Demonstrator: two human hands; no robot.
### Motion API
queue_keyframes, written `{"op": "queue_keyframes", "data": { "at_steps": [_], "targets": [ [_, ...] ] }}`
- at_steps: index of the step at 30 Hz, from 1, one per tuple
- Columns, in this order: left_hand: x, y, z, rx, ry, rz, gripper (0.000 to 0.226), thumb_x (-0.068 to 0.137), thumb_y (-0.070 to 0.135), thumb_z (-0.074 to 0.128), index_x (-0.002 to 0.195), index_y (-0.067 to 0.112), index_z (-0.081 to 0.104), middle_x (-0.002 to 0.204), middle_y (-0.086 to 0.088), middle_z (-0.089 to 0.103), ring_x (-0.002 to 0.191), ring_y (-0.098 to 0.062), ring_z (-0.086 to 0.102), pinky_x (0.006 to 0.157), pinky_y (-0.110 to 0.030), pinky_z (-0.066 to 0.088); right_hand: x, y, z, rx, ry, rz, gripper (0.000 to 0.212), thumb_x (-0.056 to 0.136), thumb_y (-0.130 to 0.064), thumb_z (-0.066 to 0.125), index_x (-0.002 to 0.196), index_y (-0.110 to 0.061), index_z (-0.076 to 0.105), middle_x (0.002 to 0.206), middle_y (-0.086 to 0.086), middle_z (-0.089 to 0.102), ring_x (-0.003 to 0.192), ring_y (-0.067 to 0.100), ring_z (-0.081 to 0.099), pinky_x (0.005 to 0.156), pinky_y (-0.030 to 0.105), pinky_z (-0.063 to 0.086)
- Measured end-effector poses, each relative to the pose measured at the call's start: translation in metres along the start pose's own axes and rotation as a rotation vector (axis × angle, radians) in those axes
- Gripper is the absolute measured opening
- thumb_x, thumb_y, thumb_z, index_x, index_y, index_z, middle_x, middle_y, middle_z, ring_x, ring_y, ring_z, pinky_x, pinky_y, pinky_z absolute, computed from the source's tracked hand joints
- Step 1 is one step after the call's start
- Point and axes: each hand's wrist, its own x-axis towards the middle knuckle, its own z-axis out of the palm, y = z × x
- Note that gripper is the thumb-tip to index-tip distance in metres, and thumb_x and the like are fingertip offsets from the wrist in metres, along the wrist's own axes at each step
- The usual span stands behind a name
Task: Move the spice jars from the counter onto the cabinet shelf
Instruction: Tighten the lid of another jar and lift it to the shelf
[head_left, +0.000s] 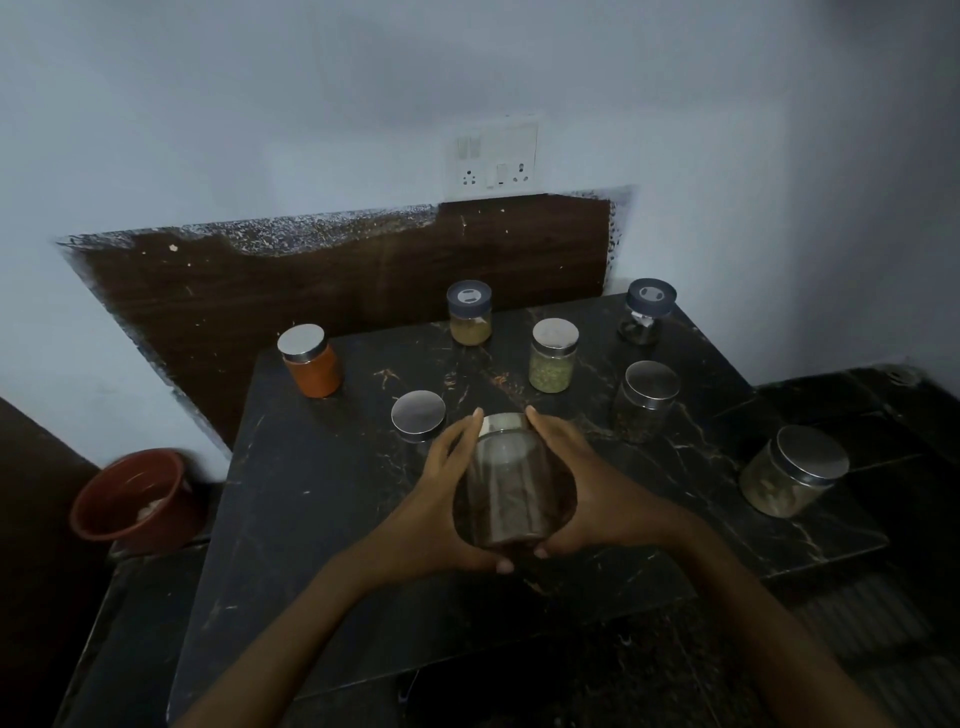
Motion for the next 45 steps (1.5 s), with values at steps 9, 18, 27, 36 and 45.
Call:
{"op": "queue_keyframes", "data": {
  "at_steps": [9,18,27,36,45],
  "targets": [
    [0.005,0.01,-0.006,0.016,0.122,0.05,0.113,0.051,0.054,0.081,0.142,0.04,0.014,0.149,0.013,0.007,0.135,0.003,0.021,0.107,-0.015,0.033,-0.001,-0.012,-0.011,0.046,-0.017,-0.079,0.131,0.058,-0.025,0.087,0.135,-0.056,-0.014,0.148,-0.025,-0.01,0.137,0.008,0.012,0.109,0.029,0.029],
    [0.001,0.012,-0.009,0.01,0.038,0.015,0.125,0.047,0.061,0.079,0.139,0.057,-0.006,0.149,0.025,-0.018,0.143,-0.007,-0.004,0.114,-0.038,0.028,-0.001,-0.009,-0.011,0.128,-0.013,-0.05,0.127,0.058,-0.02,0.088,0.136,-0.056,-0.006,0.151,-0.021,-0.001,0.134,0.002,0.018,0.093,0.006,0.031],
    [0.0,0.016,-0.012,-0.063,0.122,0.058,0.113,0.051,0.046,0.084,0.143,0.035,0.02,0.146,0.018,0.009,0.135,0.002,0.022,0.103,-0.024,0.042,0.001,-0.011,-0.015,0.182,-0.038,-0.068,0.13,0.059,-0.019,0.087,0.132,-0.062,-0.011,0.151,-0.023,-0.002,0.133,-0.001,0.021,0.097,0.011,0.031],
    [-0.001,0.013,-0.01,-0.024,0.038,0.003,0.121,0.049,0.057,0.081,0.139,0.058,0.0,0.148,0.027,-0.018,0.143,-0.008,-0.002,0.113,-0.045,0.029,0.005,-0.007,-0.01,0.133,0.003,-0.051,0.128,0.056,-0.022,0.088,0.139,-0.051,-0.005,0.15,-0.021,-0.001,0.138,0.008,0.016,0.096,0.009,0.028],
    [0.0,0.014,-0.011,-0.074,0.13,0.022,0.114,0.048,0.052,0.082,0.141,0.044,0.016,0.146,0.026,0.005,0.139,-0.003,0.016,0.107,-0.035,0.04,0.004,-0.007,-0.019,0.245,-0.063,-0.058,0.129,0.054,-0.024,0.087,0.138,-0.058,-0.005,0.153,-0.023,0.002,0.125,-0.015,0.027,0.096,0.007,0.035]
  ]
}}
